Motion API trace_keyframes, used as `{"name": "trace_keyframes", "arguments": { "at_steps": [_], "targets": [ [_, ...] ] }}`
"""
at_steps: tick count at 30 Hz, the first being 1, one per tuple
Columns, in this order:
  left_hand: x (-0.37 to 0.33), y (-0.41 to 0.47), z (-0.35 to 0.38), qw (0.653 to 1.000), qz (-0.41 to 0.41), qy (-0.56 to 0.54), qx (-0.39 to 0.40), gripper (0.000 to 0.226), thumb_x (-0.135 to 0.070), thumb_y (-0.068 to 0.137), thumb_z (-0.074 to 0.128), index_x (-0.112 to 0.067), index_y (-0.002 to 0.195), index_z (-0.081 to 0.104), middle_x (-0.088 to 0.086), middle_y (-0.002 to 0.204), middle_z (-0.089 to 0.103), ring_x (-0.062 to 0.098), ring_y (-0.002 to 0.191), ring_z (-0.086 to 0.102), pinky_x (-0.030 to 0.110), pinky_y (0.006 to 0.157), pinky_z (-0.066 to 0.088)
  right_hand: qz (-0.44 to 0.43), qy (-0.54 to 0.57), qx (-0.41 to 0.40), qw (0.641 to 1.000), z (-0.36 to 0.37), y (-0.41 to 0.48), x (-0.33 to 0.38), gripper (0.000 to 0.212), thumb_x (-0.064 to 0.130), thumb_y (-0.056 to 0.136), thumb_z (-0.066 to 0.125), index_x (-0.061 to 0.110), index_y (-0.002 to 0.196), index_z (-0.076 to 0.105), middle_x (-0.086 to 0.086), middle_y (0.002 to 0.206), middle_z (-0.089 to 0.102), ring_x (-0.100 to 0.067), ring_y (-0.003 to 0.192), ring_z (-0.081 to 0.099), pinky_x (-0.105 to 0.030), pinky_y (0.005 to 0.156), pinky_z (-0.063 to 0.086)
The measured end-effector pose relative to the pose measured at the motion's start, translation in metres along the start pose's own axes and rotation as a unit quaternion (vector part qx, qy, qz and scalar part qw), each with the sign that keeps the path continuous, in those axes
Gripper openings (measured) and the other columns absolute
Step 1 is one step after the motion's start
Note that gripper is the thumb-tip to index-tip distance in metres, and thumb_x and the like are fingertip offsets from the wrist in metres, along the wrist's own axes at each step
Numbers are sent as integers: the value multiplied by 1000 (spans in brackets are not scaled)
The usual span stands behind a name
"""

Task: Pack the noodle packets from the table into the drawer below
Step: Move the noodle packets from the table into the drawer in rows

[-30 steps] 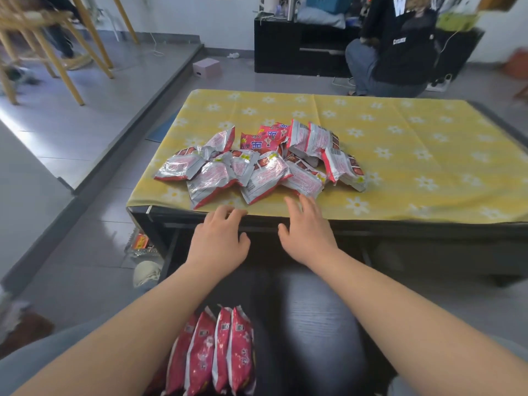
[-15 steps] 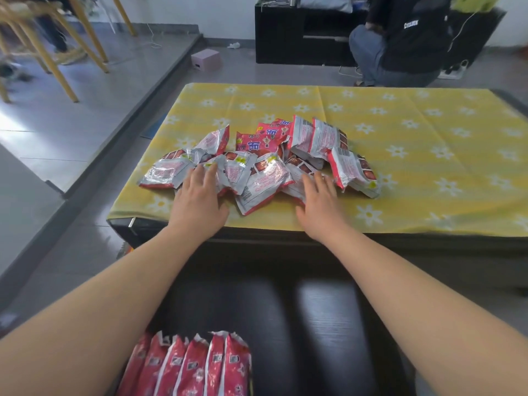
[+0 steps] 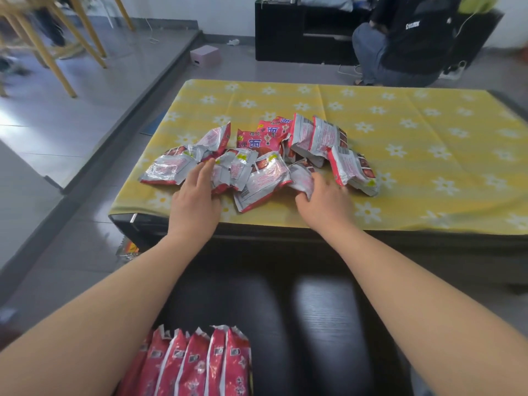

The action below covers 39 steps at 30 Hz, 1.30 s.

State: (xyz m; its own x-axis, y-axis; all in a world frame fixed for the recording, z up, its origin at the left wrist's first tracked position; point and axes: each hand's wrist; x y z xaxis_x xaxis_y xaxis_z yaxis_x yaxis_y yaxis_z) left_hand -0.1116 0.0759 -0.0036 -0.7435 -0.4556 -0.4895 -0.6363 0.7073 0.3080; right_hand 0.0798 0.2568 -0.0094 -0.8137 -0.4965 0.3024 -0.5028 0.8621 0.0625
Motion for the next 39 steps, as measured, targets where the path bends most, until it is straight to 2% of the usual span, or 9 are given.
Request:
{"name": "trace_keyframes", "arguments": {
  "at_steps": [6,8,10,15,22,29,31,35,39],
  "targets": [
    [-13,-14,-22,967,-135,-208,-55,69,-16,99,58,-29,160,29,2,155,50,17,134,55,26,105,44,128,230,-29,964,-20,-17,0,47,42,104,35,17,141,53,-12,123,67,-33,97,58,-37,78,40],
    [-15,-23,-32,948,-175,-259,-56,70,-12,95,57,-35,157,30,0,134,65,1,97,68,13,74,54,185,319,-24,929,-30,-27,1,51,41,105,35,16,145,52,-10,133,65,-33,112,62,-38,86,44],
    [-18,-34,-40,939,-194,-281,-50,69,-11,93,56,-36,153,34,-6,114,70,2,83,66,17,58,47,228,441,-13,868,-39,-38,0,43,37,104,38,16,134,59,-9,127,70,-31,108,67,-42,89,55],
    [-20,-58,-46,878,-277,-390,5,33,-12,96,59,-25,126,56,9,114,73,29,94,74,45,86,61,214,651,51,727,-49,-74,4,21,27,108,43,28,117,62,-3,93,76,-22,74,76,-39,73,59],
    [-36,-99,-53,777,-341,-522,82,26,-7,100,51,-13,123,62,10,90,78,21,64,76,32,53,59,183,738,193,620,-46,-129,25,30,15,104,41,26,108,69,-8,90,78,-25,76,73,-35,63,58],
    [-49,-124,-54,751,-348,-545,134,23,-31,106,58,-15,122,63,14,109,80,35,93,79,53,86,63,142,660,298,675,-36,-164,41,30,42,101,61,20,119,71,-15,109,78,-28,92,75,-50,86,62],
    [-47,-131,-53,770,-342,-523,125,26,-33,104,62,-14,121,66,13,107,80,34,95,79,56,91,61,101,620,301,717,-37,-166,39,40,25,91,77,19,128,63,-18,123,74,-30,100,73,-49,83,62],
    [-33,-138,-53,786,-374,-482,102,26,-34,108,51,-15,116,66,10,99,81,30,87,80,50,80,65,55,552,298,777,-45,-169,33,65,-4,83,79,20,136,52,-19,126,71,-39,113,72,-60,97,58],
    [-20,-139,-59,796,-378,-464,92,22,-39,109,46,-24,112,62,8,104,79,25,81,80,34,53,62,-60,429,340,835,-58,-165,29,98,-4,75,87,26,153,37,-11,126,70,-24,108,76,-43,94,62]
  ]
}}
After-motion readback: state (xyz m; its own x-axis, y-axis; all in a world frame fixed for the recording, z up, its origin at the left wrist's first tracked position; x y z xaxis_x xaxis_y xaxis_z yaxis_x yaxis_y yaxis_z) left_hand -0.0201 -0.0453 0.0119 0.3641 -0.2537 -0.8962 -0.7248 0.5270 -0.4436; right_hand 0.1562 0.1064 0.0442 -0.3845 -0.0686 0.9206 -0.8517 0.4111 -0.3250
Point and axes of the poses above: each hand's wrist, its own y-axis towards the middle knuckle, its own z-axis out of the palm, x = y × z
